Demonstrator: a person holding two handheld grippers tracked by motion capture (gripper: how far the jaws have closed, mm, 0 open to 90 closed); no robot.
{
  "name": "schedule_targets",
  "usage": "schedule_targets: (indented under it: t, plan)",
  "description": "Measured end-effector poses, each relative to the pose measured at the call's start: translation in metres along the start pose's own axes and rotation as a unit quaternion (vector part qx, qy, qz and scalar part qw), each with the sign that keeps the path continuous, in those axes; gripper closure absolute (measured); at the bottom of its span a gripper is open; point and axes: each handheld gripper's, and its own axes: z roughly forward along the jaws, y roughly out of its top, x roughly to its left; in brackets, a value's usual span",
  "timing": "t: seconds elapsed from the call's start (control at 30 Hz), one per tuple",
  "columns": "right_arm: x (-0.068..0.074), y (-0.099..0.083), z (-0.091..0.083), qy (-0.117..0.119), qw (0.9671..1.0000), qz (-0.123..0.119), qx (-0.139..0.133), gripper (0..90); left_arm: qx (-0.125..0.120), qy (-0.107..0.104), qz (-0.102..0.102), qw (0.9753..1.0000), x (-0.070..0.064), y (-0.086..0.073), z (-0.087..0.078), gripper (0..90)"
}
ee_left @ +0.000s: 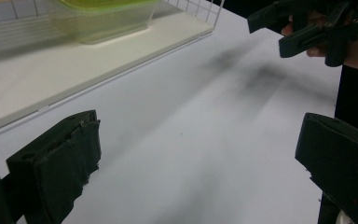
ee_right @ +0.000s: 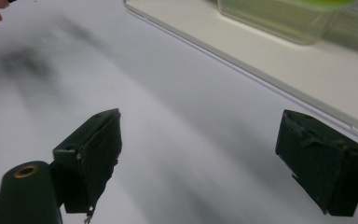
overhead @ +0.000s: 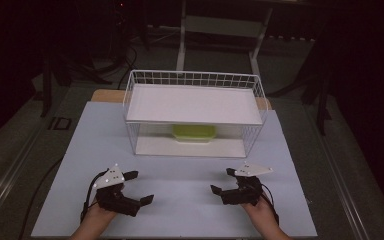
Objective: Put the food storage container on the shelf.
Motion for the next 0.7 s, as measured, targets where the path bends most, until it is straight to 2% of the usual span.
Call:
schedule_targets:
  t: [0.17, 0.27, 0.57, 0.7]
  plan:
    - [-0.003, -0.009, 0.000, 0.004, 0.9998, 0.021, -0.001, 14.3, -0.002, 0.001, 0.001, 1.0000, 0.000, -0.004, 0.002, 0.7]
    - [-0.004, -0.011, 0.003, 0.008, 0.9997, 0.023, 0.000, 14.3, -0.002, -0.003, 0.003, 1.0000, 0.000, -0.004, 0.004, 0.7]
    - [-0.007, -0.014, 0.003, 0.027, 0.9996, -0.001, -0.002, 14.4, -0.007, -0.010, -0.004, 0.9999, 0.004, -0.006, 0.005, 0.7]
    - [-0.012, -0.013, -0.001, 0.033, 0.9994, 0.002, -0.009, 14.6, -0.009, -0.013, -0.004, 0.9999, 0.004, -0.006, 0.004, 0.7]
